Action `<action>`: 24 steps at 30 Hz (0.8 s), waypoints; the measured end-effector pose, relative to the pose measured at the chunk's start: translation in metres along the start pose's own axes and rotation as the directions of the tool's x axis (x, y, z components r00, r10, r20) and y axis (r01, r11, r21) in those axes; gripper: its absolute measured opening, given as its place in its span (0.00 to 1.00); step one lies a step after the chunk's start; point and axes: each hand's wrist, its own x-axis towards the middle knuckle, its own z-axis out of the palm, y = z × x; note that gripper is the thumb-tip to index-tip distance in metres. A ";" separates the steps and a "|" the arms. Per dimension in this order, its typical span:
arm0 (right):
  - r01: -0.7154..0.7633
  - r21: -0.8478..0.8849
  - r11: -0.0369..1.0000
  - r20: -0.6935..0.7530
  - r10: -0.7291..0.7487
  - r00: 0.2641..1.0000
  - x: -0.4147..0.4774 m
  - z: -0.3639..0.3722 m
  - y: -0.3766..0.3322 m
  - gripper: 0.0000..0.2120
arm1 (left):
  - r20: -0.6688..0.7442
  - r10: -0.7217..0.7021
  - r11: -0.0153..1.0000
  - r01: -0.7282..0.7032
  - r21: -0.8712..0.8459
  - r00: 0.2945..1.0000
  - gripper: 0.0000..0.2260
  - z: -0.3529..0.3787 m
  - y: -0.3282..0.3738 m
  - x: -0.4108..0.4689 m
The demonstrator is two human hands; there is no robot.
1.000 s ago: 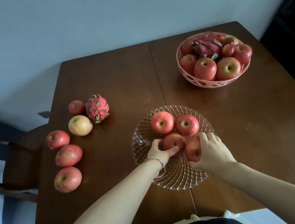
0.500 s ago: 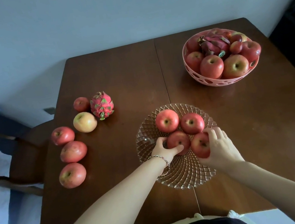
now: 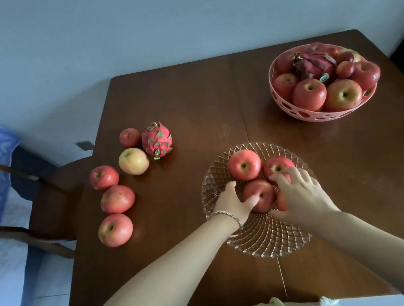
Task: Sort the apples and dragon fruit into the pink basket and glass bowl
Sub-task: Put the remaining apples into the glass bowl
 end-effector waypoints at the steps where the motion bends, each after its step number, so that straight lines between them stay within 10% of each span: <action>1: 0.045 0.041 0.998 -0.023 -0.044 0.999 0.000 -0.004 -0.008 0.31 | -0.066 0.077 0.997 -0.077 0.002 0.995 0.26 -0.015 -0.004 -0.006; 5: 0.228 0.178 0.957 -0.016 -0.229 0.973 0.007 -0.008 -0.051 0.21 | -0.446 0.324 0.914 -0.154 0.375 0.835 0.17 -0.092 -0.063 -0.025; 9: 0.346 0.279 0.896 -0.002 -0.360 0.933 0.018 0.005 -0.102 0.17 | -0.513 -0.197 0.748 0.466 0.472 0.835 0.32 -0.147 -0.142 -0.037; 11: 0.378 0.306 0.874 0.021 -0.404 0.915 0.023 0.014 -0.128 0.16 | -0.461 -0.355 0.735 0.548 0.399 0.813 0.35 -0.158 -0.173 -0.039; 16: 0.356 0.355 0.865 0.099 -0.413 0.905 0.029 0.033 -0.176 0.20 | -0.339 -0.390 0.883 0.452 0.126 0.856 0.27 -0.164 -0.189 -0.042; 20: 0.306 0.395 0.867 0.149 -0.389 0.909 0.028 0.046 -0.204 0.44 | -0.155 -0.321 0.945 0.306 -0.115 0.934 0.30 -0.161 -0.164 -0.054; 24: 0.260 0.554 0.791 -0.060 -0.273 0.960 0.025 0.051 -0.206 0.45 | -0.005 -0.078 0.994 0.077 -0.078 0.997 0.21 -0.161 -0.131 -0.060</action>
